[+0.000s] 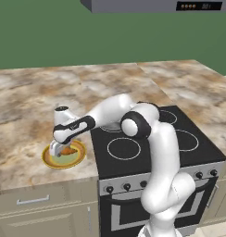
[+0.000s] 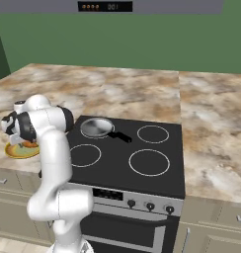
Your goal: Pick the croissant and place it on the pan. Then turn on the stove to warm the croissant.
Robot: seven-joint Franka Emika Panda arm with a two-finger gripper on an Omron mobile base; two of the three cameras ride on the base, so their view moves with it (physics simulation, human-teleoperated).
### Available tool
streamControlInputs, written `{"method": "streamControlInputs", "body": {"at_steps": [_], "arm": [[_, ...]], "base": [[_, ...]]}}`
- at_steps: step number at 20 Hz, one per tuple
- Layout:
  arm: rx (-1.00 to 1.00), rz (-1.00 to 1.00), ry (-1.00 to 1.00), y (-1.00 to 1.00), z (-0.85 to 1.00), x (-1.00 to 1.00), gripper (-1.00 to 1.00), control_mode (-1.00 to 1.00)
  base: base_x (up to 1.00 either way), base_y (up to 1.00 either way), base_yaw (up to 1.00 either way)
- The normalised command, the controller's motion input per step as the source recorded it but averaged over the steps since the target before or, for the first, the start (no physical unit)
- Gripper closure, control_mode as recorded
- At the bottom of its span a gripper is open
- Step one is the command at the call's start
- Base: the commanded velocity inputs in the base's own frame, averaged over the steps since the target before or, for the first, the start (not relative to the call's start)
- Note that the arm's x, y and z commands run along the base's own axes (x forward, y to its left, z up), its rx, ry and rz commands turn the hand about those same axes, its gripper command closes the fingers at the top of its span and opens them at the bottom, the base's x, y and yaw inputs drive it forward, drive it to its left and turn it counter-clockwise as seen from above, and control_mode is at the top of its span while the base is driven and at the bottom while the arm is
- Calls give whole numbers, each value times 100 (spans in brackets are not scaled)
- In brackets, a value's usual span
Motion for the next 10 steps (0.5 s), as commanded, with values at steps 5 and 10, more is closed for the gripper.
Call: {"method": "streamControlInputs", "body": {"at_steps": [5,10], "arm": [[0,0,-1,-6,-25,-23,100,-100],[-2,0,-23,-4,7,-38,100,-100]], "base": [[0,0,0],[0,0,0]]}}
